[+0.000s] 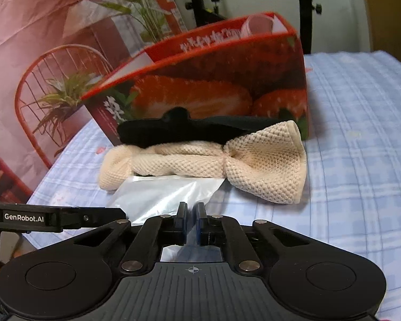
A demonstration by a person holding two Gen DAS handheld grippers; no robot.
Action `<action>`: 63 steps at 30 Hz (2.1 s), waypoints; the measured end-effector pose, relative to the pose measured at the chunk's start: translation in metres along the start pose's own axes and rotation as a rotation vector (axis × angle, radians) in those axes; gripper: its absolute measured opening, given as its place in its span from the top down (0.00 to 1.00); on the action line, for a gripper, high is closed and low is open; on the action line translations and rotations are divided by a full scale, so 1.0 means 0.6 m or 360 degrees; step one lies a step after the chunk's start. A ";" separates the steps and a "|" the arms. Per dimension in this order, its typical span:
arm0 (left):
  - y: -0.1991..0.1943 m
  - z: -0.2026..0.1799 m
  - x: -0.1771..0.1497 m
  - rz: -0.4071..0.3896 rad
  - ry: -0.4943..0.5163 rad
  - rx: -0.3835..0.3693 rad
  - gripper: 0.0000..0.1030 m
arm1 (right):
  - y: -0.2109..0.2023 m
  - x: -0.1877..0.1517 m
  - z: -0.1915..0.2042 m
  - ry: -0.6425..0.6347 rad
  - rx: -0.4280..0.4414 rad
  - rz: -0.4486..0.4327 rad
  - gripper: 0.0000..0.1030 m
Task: Organize soft objects
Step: 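Lift the white bag into the red box with both grippers and release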
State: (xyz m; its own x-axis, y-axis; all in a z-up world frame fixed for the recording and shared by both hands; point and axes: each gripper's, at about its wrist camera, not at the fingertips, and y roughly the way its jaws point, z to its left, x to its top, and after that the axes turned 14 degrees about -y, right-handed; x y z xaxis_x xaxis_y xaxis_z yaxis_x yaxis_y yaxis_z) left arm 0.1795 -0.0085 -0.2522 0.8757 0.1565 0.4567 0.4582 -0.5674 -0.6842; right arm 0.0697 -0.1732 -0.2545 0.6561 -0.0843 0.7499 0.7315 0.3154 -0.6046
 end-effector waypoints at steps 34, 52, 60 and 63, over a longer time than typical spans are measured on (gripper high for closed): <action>0.040 -0.113 0.264 -0.0265 0.0125 -0.0106 0.61 | 0.063 0.276 -0.083 -0.0195 -0.0139 -0.0272 0.95; 0.045 -0.112 0.270 -0.0320 0.0278 0.0069 0.47 | 0.114 0.281 -0.097 -0.0225 -0.0339 -0.0167 0.82; -0.050 -0.104 0.220 -0.0400 0.0354 0.0048 0.47 | 0.024 0.243 -0.064 -0.0293 -0.0323 -0.0338 0.81; -0.071 -0.090 0.196 -0.0405 0.0329 0.0053 0.47 | -0.006 0.220 -0.050 -0.0303 -0.0330 -0.0392 0.80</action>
State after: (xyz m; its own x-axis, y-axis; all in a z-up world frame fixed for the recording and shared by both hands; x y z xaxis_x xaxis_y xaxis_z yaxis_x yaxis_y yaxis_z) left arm 0.2551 -0.0099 -0.1385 0.6848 0.1202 0.7188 0.6660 -0.5038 -0.5502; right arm 0.1591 -0.2136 -0.1614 0.4241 0.0496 0.9043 0.8978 0.1076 -0.4270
